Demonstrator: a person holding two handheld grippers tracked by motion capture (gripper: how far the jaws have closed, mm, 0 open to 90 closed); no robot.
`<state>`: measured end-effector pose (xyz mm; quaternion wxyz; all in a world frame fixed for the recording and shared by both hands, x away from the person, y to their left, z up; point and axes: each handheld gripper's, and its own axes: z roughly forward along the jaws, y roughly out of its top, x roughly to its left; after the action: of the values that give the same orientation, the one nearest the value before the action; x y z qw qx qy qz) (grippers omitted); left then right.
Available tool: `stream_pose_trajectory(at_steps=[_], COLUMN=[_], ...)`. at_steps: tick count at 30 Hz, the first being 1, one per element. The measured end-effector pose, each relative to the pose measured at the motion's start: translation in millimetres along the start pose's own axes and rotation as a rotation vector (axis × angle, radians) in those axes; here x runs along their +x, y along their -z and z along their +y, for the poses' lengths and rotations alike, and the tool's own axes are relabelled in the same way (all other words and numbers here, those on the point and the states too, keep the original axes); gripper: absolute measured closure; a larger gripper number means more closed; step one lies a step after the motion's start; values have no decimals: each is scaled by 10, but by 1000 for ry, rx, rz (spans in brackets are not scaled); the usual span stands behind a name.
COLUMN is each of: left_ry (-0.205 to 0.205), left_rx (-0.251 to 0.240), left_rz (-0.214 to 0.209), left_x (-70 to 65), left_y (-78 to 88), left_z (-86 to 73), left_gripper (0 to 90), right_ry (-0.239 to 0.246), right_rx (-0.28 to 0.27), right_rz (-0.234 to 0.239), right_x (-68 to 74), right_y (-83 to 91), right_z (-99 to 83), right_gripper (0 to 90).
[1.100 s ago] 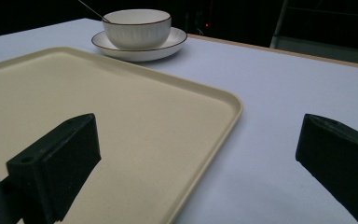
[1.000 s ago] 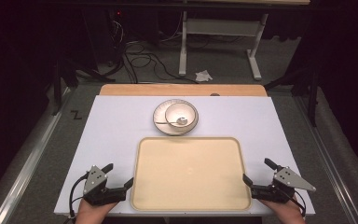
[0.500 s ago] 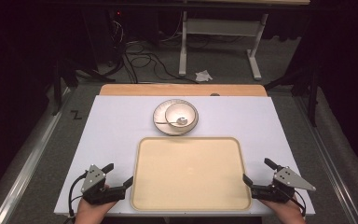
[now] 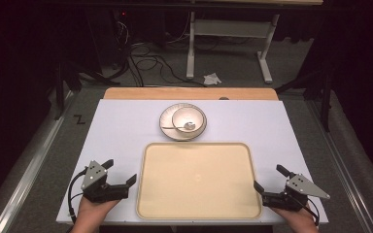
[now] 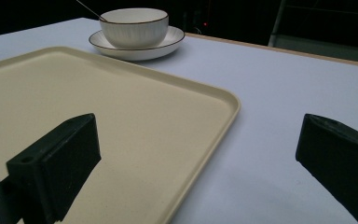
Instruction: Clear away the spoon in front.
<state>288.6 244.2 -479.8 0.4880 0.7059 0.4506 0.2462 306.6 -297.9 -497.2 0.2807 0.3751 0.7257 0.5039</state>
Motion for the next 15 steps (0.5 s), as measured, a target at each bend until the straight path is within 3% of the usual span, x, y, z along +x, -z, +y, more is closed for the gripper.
stream_pose_trajectory(at_steps=[15], left_ry=[20], left_rx=[23], left_rz=[-51], left_x=[-77], left_y=[-318], left_z=[348], left_gripper=[4], right_ry=[8], right_rx=[-8], right_rz=[1], right_x=[-7], right_y=[15], right_z=[34], right_gripper=[4])
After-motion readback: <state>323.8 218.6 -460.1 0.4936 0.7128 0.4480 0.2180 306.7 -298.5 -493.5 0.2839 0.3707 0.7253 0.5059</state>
